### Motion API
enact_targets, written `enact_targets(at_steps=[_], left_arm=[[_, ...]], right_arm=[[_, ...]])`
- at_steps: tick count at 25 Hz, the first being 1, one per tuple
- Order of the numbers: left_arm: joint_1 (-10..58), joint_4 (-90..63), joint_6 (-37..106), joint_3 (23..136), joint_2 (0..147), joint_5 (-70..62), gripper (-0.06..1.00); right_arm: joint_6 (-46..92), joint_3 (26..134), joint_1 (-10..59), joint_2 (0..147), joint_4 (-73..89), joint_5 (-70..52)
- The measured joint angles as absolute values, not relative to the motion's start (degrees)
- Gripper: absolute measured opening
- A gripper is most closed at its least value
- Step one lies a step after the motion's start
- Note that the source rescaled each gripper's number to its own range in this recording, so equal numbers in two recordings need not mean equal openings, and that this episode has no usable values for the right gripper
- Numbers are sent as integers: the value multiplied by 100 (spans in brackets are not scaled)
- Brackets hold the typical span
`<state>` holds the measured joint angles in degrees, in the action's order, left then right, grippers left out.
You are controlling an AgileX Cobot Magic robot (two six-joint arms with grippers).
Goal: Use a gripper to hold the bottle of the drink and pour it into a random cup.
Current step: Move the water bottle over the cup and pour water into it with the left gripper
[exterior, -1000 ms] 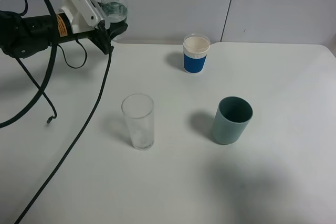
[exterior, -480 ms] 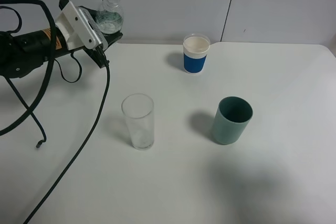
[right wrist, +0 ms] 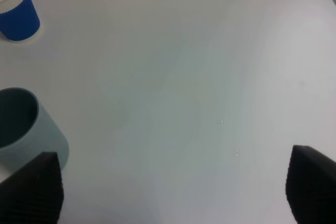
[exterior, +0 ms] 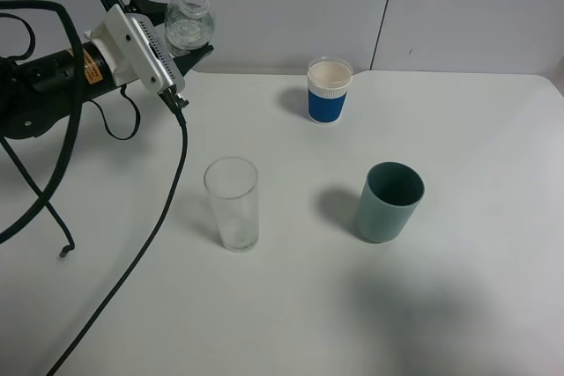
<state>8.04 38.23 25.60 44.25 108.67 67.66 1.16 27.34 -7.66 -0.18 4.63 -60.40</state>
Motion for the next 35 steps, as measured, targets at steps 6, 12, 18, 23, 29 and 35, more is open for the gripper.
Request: enact_targets(at_steps=[6,12,18,23,29,35], left_arm=[[804,3442,3385,4083,10863,6833,0],[804,3386,3888,3812,10863,6841,0],[804,3381,4267,3548,10861,6835,0],[804,3390,4416,3372,10861,6837,0],[710,3494,4734,3235,10857,6844,0],[580,3512,5142,3047,10857,6839,0]], right_arm=[[116,2734,-766,-18,463,-6040],[116,2734,-766,-18,463,-6040],[116,2734,-766,-18,463,-6040],[116,2734,-766,-18,463,-6040],[116,2734,-766,-18,463,-6040],[116,2734,-766,-18,463,-6040]])
